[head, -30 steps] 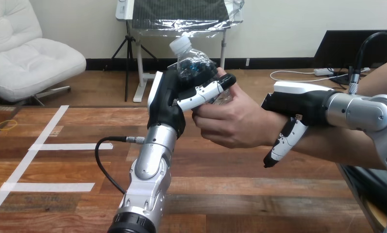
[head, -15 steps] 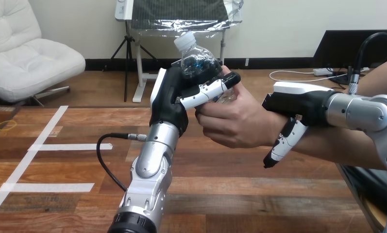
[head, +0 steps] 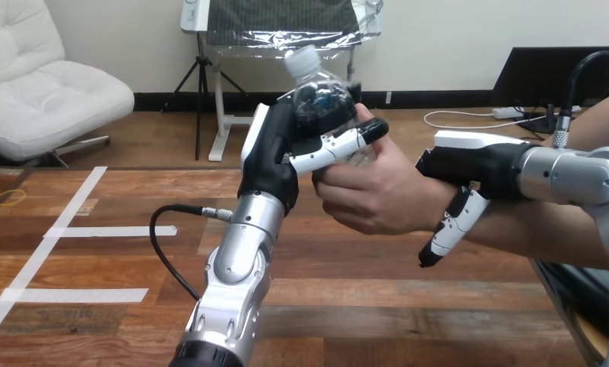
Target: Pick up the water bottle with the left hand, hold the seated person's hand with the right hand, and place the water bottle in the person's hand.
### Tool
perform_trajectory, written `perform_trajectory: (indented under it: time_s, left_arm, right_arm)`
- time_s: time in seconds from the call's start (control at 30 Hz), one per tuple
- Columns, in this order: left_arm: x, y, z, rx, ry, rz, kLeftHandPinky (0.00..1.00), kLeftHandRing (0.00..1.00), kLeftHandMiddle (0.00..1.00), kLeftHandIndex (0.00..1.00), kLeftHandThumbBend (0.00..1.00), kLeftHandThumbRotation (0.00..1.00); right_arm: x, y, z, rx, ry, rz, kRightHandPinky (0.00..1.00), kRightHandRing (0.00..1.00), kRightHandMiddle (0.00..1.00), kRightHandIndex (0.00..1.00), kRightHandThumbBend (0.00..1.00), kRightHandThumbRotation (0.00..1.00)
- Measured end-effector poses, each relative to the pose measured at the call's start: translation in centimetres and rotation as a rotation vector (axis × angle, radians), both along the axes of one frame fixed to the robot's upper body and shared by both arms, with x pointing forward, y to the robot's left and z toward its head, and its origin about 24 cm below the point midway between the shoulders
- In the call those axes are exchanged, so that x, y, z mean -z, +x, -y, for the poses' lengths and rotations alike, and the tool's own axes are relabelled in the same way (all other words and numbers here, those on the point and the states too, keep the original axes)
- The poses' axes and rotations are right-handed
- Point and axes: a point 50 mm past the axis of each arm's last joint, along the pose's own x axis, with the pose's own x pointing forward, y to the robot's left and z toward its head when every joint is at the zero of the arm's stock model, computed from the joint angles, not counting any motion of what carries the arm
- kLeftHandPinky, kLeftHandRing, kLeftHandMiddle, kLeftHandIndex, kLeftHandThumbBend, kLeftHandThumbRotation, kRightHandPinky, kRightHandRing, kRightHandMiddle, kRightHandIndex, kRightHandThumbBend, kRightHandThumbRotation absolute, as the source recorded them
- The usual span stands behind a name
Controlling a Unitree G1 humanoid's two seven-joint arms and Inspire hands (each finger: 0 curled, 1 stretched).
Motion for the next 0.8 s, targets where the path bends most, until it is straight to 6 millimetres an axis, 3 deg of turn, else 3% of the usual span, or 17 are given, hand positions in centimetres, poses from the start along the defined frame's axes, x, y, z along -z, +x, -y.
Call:
perform_trajectory:
  time_s: [0.37, 0.8]
  left_arm:
    - [-0.5, -0.8, 0.1, -0.009, 0.049, 0.056, 0.89, 0.87, 0.84, 0.82, 0.81, 0.93]
    - [-0.9, -1.6, -0.8, -0.043, 0.097, 0.142, 0.95, 0.89, 0.85, 0.81, 0.73, 1.0]
  right_arm:
    - [-0.4, -0.5, 0.7, 0.007, 0.02, -0.048, 0.56, 0.64, 0.69, 0.76, 1.0, 0.55]
    - [-1.2, -1.2, 1.9, 0.073, 0.056, -0.174, 0.63, 0.74, 0.79, 0.84, 1.0, 0.43]
